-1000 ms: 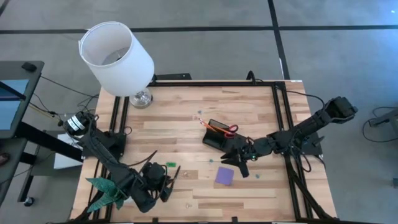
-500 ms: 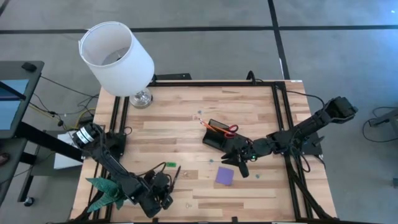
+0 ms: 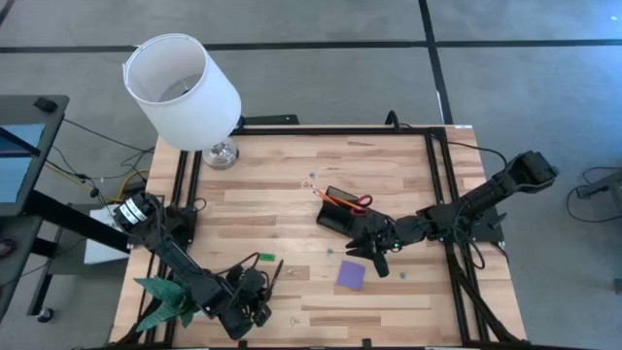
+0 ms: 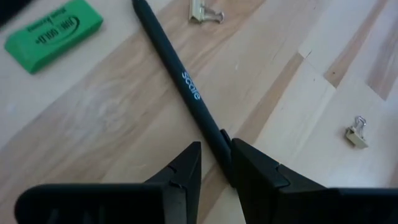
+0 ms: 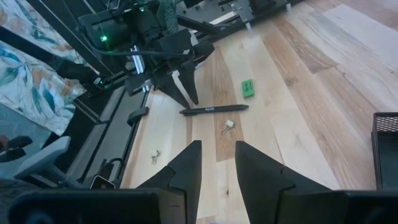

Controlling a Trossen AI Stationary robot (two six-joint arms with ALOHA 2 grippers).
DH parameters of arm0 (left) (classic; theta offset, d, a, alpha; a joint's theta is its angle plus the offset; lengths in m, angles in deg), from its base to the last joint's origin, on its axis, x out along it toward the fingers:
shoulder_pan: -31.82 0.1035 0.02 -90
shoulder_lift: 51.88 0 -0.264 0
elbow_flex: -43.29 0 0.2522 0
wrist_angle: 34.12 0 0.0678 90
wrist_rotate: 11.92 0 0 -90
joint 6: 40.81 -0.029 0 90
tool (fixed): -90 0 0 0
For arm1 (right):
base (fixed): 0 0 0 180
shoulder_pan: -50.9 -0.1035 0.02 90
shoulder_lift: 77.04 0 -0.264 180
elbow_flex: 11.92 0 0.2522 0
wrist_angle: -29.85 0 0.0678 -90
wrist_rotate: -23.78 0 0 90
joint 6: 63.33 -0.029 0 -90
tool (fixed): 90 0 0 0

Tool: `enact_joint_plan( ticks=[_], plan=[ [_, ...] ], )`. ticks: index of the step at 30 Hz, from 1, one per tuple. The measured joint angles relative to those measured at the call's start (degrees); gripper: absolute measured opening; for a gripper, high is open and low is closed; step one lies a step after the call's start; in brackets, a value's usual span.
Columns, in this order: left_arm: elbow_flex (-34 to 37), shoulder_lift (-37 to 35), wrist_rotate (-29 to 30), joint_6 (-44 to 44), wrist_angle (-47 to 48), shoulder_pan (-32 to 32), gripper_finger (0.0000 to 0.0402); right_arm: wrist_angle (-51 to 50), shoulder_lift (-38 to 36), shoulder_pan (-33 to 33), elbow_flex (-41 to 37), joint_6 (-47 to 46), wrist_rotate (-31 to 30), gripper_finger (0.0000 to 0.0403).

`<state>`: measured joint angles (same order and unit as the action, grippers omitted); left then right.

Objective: Pick and place office supplies into organizer
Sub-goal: Put the black pen into the black desk organizer

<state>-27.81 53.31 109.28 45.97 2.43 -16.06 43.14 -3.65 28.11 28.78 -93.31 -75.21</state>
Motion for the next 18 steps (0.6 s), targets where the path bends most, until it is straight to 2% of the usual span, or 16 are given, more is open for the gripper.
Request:
enact_joint_plan(
  ticks=[6,10,18],
  plan=[
    [0.0,0.3,0.0,-3.1,-1.4,1.7,0.0077,0.0,0.0,0.0,0.0,0.0,0.0,0.0093],
    [-0.2,3.2,0.1,-4.7,-5.5,2.0,0.0077,0.0,0.0,0.0,0.0,0.0,0.0,0.0093],
    [-0.3,9.0,10.0,-0.5,-7.4,2.0,0.0077,0.0,0.0,0.0,0.0,0.0,0.0,0.0093]
  ],
)
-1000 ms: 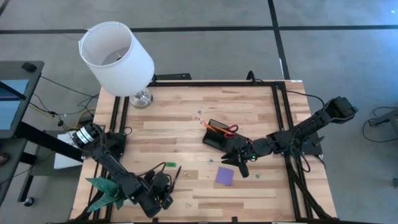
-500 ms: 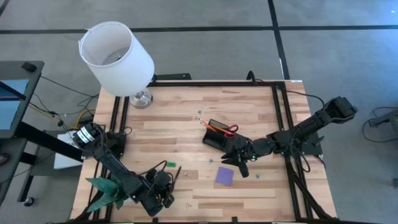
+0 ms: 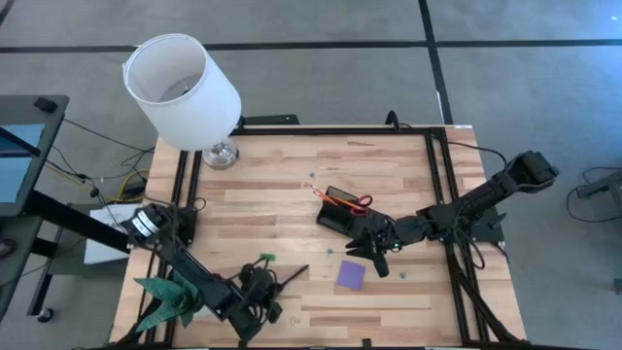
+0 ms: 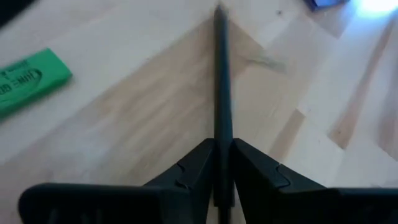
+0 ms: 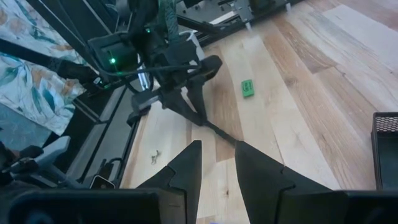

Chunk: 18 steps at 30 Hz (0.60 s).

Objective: Pick and place office supplies into organizer
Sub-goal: Put the black pen into the black desk organizer

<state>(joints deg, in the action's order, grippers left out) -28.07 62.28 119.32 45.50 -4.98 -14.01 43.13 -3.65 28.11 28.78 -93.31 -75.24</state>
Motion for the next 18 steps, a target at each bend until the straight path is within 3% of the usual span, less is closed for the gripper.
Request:
enact_joint_plan(
  ticks=[13,18],
  plan=[
    [0.0,3.2,5.3,-6.6,-2.9,3.7,0.0075,0.0,0.0,0.0,0.0,0.0,0.0,0.0093],
    [0.2,2.1,6.6,-11.5,-3.5,4.9,0.0023,0.0,0.0,0.0,0.0,0.0,0.0,0.0093]
  ],
)
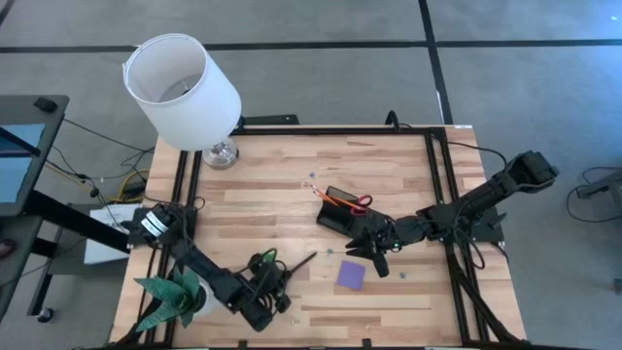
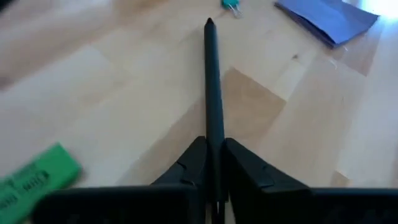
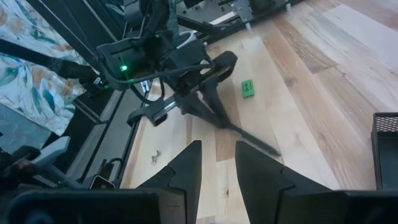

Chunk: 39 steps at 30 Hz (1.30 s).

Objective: Pick and place office supplies into organizer
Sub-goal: Put the black pen into the black desk organizer

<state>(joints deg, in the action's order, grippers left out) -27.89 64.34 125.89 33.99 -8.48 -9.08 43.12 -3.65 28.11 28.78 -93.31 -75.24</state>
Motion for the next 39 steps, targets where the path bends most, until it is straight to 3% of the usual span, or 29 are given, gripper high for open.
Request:
enact_joint_plan(
  ticks=[4,8,12,14,18,22,29,39],
  plan=[
    [0.8,-4.0,3.8,-4.9,4.1,0.9,0.0017,1.2,0.0,0.1,0.0,0.0,0.0,0.0093],
    [0.2,-12.5,6.6,-7.2,9.4,3.2,0.0017,4.9,-2.0,-0.1,0.0,0.0,1.0,0.0093],
    [0.4,-21.4,3.4,-19.7,13.0,8.4,0.0013,6.9,-5.9,-2.2,0.0,3.3,2.7,0.0093],
    [0.1,-26.6,-2.1,-29.1,12.6,12.6,0.0013,6.4,-8.2,-3.9,0.0,6.2,2.7,0.0093],
    [0.0,-35.8,-19.4,-47.9,10.7,22.8,0.0014,6.4,-11.2,-7.1,0.0,11.4,2.6,0.0093],
    [-6.7,-40.2,-31.2,-55.4,19.4,33.0,0.0014,6.3,-12.3,-8.7,0.0,16.2,1.2,0.0093],
    [-31.0,-33.8,-32.4,-74.4,47.8,40.7,0.0016,5.9,-12.3,-6.6,0.0,17.0,1.0,0.0093],
    [-63.8,-9.1,-32.1,-85.8,77.7,42.7,0.0017,1.9,-12.3,-3.6,0.0,16.8,1.0,0.0093]
  ],
)
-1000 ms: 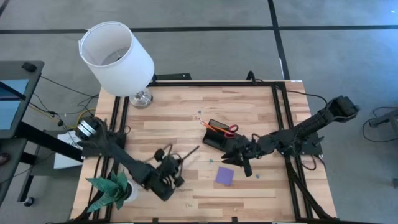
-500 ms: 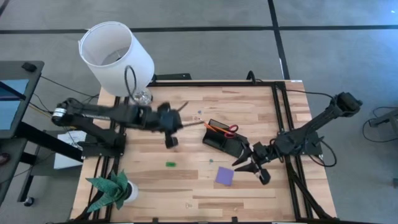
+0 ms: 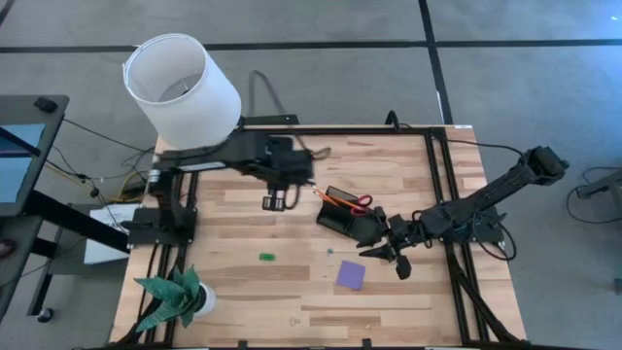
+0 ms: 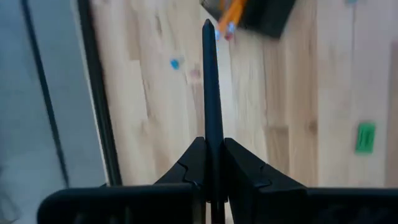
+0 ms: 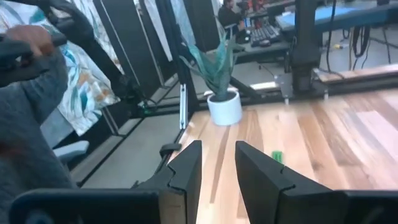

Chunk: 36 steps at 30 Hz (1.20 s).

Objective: Pick and place office supplies into organizer
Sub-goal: Put the black pen into the black desk organizer

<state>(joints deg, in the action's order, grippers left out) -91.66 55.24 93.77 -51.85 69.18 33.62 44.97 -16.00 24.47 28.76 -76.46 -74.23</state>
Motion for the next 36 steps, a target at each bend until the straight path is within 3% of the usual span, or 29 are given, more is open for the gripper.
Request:
enact_joint_plan(
  ticks=[5,8,12,26,36],
  plan=[
    [-8.7,9.3,-4.4,-9.3,0.2,-0.5,0.0017,-0.8,0.0,-0.1,0.0,-3.1,0.1,0.0093],
    [-14.0,12.7,-3.2,-10.9,0.1,-0.7,0.0017,-0.7,0.0,-0.2,0.0,-3.4,0.4,0.0093],
    [-12.5,13.1,-1.1,-15.0,0.9,-0.1,0.0017,-1.7,0.0,-0.2,0.0,-3.4,0.4,0.0093],
    [-12.4,15.0,-3.9,-19.9,-3.5,0.6,0.0018,-3.2,0.0,-0.2,0.0,-3.4,0.6,0.0093],
    [-12.4,20.5,4.9,-19.5,-2.6,0.6,0.0018,-3.4,0.0,-0.2,0.0,-3.4,0.6,0.0093]
  ],
)
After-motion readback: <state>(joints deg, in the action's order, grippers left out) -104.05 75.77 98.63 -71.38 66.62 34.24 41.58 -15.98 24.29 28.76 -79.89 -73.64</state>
